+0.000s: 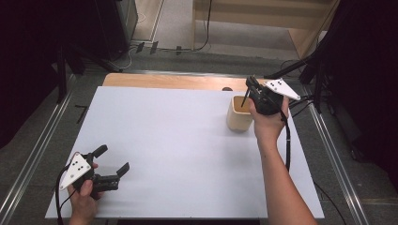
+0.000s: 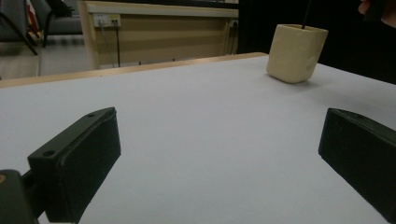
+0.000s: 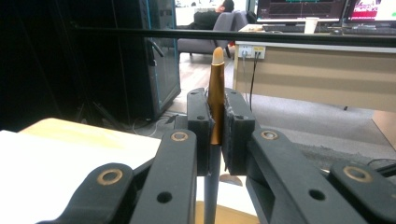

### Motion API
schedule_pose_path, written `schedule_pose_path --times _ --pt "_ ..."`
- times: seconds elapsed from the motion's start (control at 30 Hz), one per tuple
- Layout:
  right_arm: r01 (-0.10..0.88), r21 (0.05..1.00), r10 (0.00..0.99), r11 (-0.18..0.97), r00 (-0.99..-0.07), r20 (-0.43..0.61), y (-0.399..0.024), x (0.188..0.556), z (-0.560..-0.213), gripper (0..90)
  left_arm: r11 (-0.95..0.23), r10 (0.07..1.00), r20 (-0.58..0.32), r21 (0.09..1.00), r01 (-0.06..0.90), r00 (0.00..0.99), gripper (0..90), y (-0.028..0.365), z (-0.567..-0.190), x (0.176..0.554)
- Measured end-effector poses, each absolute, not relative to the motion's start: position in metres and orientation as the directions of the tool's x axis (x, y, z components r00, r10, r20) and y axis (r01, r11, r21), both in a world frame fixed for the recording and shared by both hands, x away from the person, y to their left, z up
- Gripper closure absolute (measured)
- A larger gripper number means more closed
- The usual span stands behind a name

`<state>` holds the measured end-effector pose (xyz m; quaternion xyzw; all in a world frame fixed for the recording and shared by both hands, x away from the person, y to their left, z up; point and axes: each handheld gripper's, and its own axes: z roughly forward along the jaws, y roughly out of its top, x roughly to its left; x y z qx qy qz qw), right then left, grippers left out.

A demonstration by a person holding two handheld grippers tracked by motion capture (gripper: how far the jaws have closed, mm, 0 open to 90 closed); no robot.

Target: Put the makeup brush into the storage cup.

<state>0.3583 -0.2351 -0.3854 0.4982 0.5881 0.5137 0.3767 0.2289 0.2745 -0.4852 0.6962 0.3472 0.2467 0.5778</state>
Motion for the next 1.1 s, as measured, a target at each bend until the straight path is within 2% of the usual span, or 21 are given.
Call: schedule_pose_path --times 0.27,0.53,0.7,1.1 --pt "0.227 0.974 0.972 -0.012 -0.226 0.065 -0.234 0.362 -0.394 84.7 -0.078 0.753 -0.051 0.983 0.166 0.656 0.0 0.274 -0.483 0.227" --pt "0.250 0.968 0.970 0.006 -0.236 0.055 -0.232 0.365 -0.401 84.7 -0.068 0.753 -0.059 0.984 0.167 0.655 0.0 0.275 -0.483 0.227" --pt "0.259 0.965 0.972 -0.030 -0.218 0.089 -0.234 0.366 -0.411 84.7 -0.069 0.753 -0.058 0.984 0.167 0.656 0.0 0.275 -0.483 0.227" --pt "0.304 0.953 0.972 0.001 -0.225 0.070 -0.231 0.366 -0.433 84.7 -0.072 0.750 -0.058 0.983 0.169 0.659 0.0 0.274 -0.484 0.227"
